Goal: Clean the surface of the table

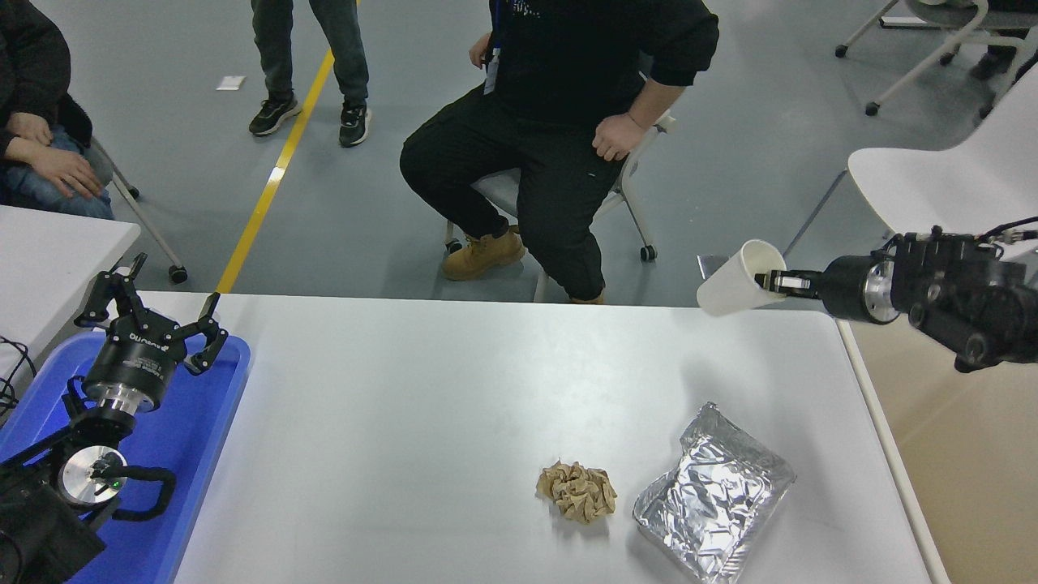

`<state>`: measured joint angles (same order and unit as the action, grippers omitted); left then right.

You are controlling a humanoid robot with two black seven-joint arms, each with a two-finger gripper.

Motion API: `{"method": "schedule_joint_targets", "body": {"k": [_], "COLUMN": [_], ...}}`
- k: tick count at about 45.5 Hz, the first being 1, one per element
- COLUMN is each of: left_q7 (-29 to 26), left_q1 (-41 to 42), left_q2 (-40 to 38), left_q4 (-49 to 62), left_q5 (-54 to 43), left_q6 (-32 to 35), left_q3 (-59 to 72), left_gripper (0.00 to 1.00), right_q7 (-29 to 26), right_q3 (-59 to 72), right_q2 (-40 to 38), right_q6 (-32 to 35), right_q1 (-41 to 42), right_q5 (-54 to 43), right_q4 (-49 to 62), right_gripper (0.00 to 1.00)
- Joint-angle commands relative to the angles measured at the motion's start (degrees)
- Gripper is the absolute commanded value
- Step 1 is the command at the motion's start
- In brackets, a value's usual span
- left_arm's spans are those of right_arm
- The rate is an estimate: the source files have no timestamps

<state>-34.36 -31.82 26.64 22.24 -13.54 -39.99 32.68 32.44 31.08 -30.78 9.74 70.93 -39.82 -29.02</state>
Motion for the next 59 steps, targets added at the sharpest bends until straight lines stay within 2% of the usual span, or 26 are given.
{"method": "schedule_joint_targets", "body": {"k": [1,8,17,28,39,44,59], "left_q7": [0.0,0.0,0.0,0.1,0.0,0.0,0.0], "left_q1": [0.0,0.0,0.0,0.0,0.0,0.0,0.0], "left_q2": [0.0,0.0,0.0,0.0,-0.1,0.0,0.0], "left_q4": [0.0,0.0,0.0,0.0,0.0,0.0,0.0], "left_q5": [0.0,0.0,0.0,0.0,0.0,0.0,0.0], "left_q6": [0.0,0.0,0.0,0.0,0.0,0.0,0.0], "left_q3": [0.0,0.0,0.0,0.0,0.0,0.0,0.0], "left_gripper": [1.00,1.00,1.00,1.00,1.00,1.00,1.00], "right_q7": [2.0,1.9,1.7,1.6,0.9,-0.6,-9.8], "right_q3": [-6.0,-11.7,-12.1,-12.4,-12.4,-12.4,-12.4], "right_q2": [-8.1,-13.5,-18.6,-16.2,-14.4,-13.9,-13.6], "right_q6": [3.7,5.7,5.6,5.6,4.9,4.9,4.9], "right_q1": [0.2,-0.9,-3.6,-12.6,-18.0,-20.0,-25.1], "right_q5": [5.7,8.4,13.3,18.8,19.1,19.1,19.8], "right_q4": [-0.2,0.7,1.3,14.4,22.0,24.9,26.9], "right_gripper": [0.00,0.00,0.00,0.00,0.00,0.00,0.00]}}
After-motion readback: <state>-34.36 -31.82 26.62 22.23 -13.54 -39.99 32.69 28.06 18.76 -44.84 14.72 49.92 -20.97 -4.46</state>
